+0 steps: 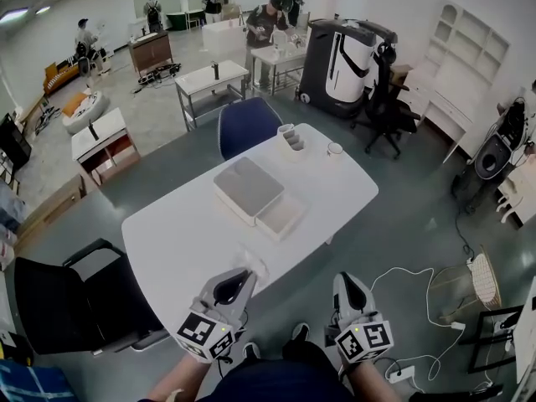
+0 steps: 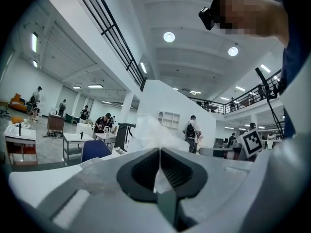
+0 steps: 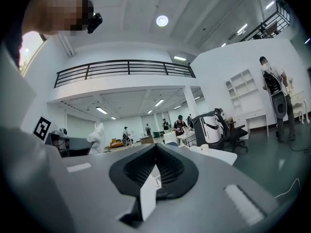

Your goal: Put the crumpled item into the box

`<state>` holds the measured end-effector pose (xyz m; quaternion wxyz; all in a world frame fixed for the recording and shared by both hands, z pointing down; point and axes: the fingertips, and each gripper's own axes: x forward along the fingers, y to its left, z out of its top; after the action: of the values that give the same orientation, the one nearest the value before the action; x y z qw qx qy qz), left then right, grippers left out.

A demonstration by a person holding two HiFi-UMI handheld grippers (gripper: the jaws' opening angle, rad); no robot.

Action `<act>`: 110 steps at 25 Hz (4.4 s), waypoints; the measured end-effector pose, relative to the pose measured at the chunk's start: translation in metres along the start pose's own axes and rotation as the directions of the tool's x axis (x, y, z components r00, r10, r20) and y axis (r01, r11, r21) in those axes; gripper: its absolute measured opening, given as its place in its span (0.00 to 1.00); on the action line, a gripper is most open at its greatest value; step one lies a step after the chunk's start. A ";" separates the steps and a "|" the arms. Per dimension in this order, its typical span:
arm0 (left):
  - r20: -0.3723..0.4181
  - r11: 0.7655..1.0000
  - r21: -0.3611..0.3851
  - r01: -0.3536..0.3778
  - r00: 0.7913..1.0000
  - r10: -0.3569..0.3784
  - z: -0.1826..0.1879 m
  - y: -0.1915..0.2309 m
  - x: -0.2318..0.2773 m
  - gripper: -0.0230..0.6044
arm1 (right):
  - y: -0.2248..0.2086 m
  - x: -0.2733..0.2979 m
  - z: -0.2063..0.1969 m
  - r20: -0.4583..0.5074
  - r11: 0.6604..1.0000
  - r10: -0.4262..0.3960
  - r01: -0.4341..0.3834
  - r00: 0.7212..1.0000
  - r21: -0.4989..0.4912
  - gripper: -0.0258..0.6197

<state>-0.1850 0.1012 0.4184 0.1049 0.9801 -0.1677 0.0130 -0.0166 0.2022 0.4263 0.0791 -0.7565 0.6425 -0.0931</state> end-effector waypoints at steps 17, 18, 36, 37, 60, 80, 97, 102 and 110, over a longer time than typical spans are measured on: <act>-0.028 0.992 0.058 -0.112 0.993 0.114 0.021 -0.041 0.138 0.06 | -0.130 0.065 0.045 0.007 0.988 0.141 -0.141 0.990 0.056 0.04; -0.031 0.991 0.057 -0.120 0.992 0.122 0.019 -0.042 0.142 0.06 | -0.134 0.068 0.047 0.007 0.987 0.148 -0.149 0.989 0.056 0.04; -0.106 0.982 -0.007 -0.188 0.977 0.186 -0.006 0.010 0.218 0.06 | -0.184 0.156 0.044 -0.053 0.982 0.178 -0.174 0.983 0.075 0.04; -0.107 0.983 -0.009 -0.182 0.978 0.180 -0.006 0.016 0.224 0.06 | -0.184 0.165 0.046 -0.054 0.982 0.178 -0.174 0.982 0.069 0.04; -0.242 0.955 -0.055 -0.291 0.932 0.270 -0.042 0.151 0.234 0.06 | -0.143 0.319 0.024 -0.143 0.964 0.264 -0.263 0.954 0.022 0.04; -0.471 0.912 0.069 -0.405 0.792 0.387 -0.126 0.154 0.290 0.06 | -0.167 0.385 -0.001 -0.235 0.887 0.462 -0.439 0.855 0.146 0.04; -0.614 0.922 0.201 -0.332 0.690 0.382 -0.203 0.159 0.303 0.06 | -0.192 0.384 -0.031 -0.311 0.905 0.424 -0.383 0.851 0.184 0.04; -0.665 0.936 0.185 -0.301 0.662 0.345 -0.234 0.160 0.305 0.06 | -0.198 0.381 -0.042 -0.338 0.915 0.402 -0.357 0.851 0.187 0.04; -0.763 0.962 0.166 -0.216 0.590 0.264 -0.269 0.160 0.311 0.06 | -0.202 0.378 -0.053 -0.367 0.926 0.376 -0.328 0.851 0.187 0.04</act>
<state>0.0577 -0.0909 0.7325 0.1371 0.8482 -0.2358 0.4539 0.2233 -0.1378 0.5404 0.0075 -0.5851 0.7661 -0.2659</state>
